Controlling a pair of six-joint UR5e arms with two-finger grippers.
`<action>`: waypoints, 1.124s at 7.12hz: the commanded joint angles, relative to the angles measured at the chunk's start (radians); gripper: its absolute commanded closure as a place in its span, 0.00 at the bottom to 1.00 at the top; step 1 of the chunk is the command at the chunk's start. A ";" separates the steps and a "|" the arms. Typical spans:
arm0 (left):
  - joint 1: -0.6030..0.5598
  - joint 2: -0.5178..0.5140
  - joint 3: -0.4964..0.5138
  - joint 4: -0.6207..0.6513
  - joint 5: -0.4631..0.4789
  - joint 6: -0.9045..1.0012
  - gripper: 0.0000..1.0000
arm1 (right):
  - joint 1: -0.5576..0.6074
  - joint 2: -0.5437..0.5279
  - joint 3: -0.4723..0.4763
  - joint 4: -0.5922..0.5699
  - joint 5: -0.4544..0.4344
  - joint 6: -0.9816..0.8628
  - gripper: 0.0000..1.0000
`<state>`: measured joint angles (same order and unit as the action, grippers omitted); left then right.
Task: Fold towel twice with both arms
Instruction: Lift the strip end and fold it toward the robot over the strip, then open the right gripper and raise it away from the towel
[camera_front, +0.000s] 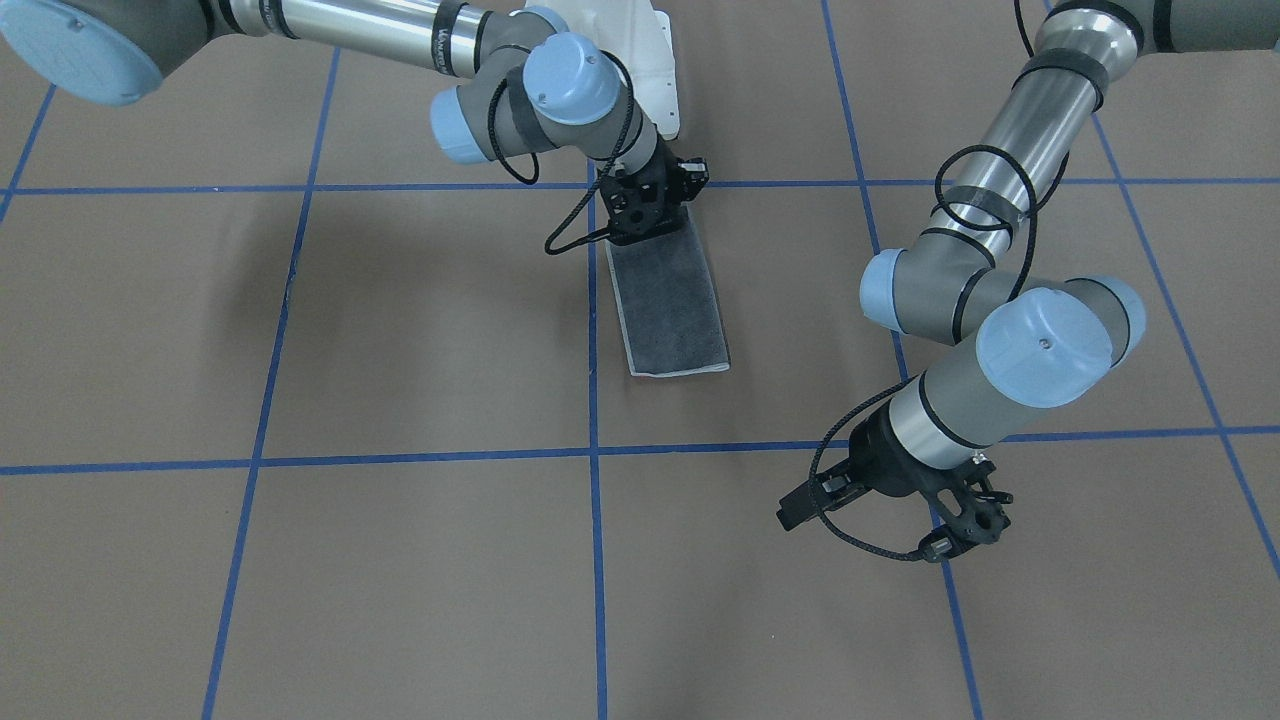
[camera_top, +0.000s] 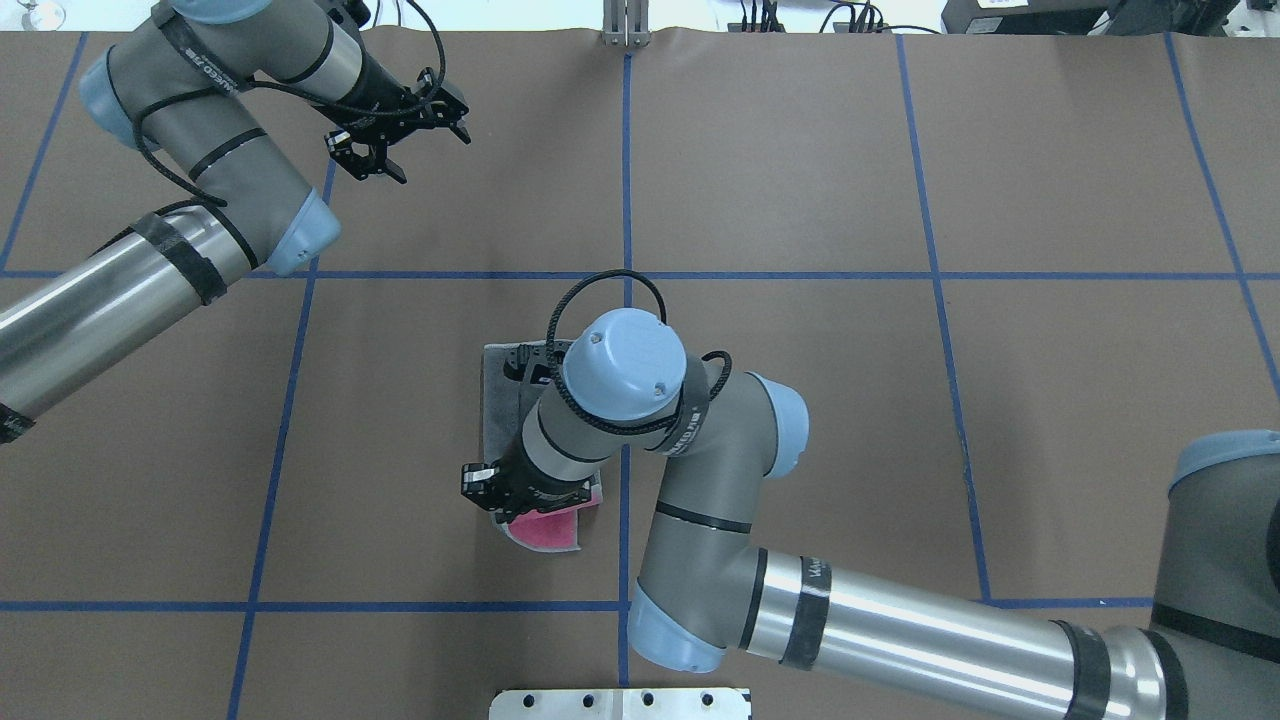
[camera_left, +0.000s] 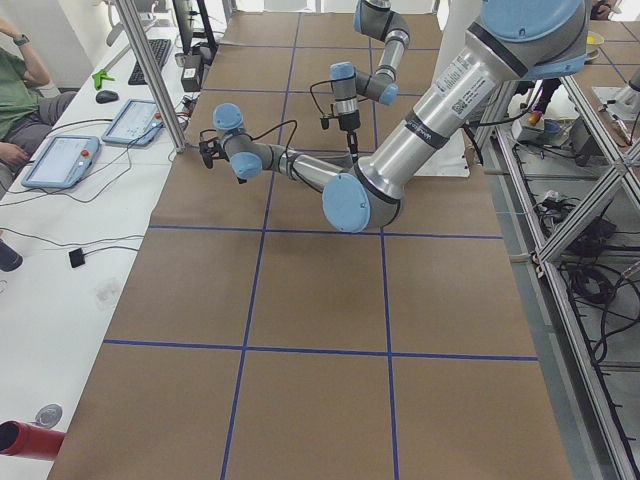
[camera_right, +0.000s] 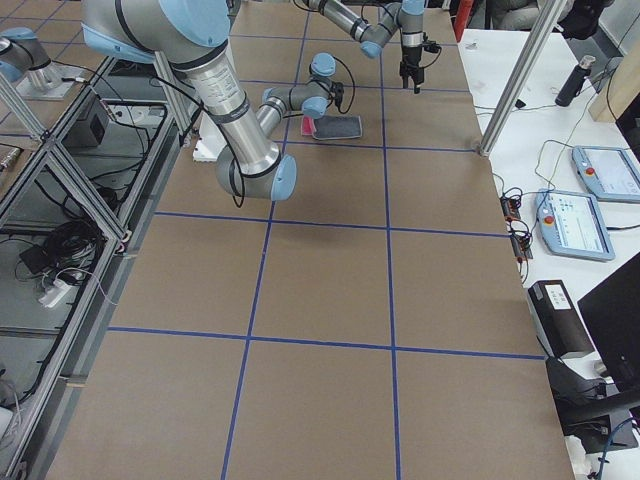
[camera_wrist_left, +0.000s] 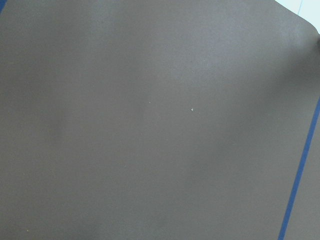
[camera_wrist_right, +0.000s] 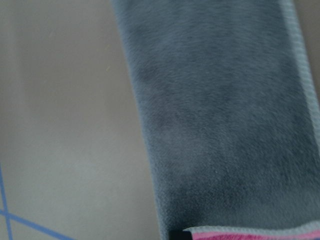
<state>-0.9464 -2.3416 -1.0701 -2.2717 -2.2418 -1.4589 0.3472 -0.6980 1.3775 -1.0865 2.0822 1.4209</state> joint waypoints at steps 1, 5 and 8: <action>-0.005 0.022 0.001 -0.006 0.001 0.028 0.00 | -0.019 0.094 -0.098 0.002 -0.016 0.001 1.00; -0.021 0.024 0.001 -0.006 -0.001 0.040 0.00 | -0.019 0.091 -0.063 0.000 -0.016 0.061 0.00; -0.096 0.069 -0.031 -0.005 -0.111 0.089 0.00 | 0.093 -0.006 0.048 -0.068 -0.010 0.050 0.00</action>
<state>-1.0045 -2.3009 -1.0808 -2.2760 -2.2891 -1.3834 0.3816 -0.6482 1.3644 -1.1085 2.0632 1.4812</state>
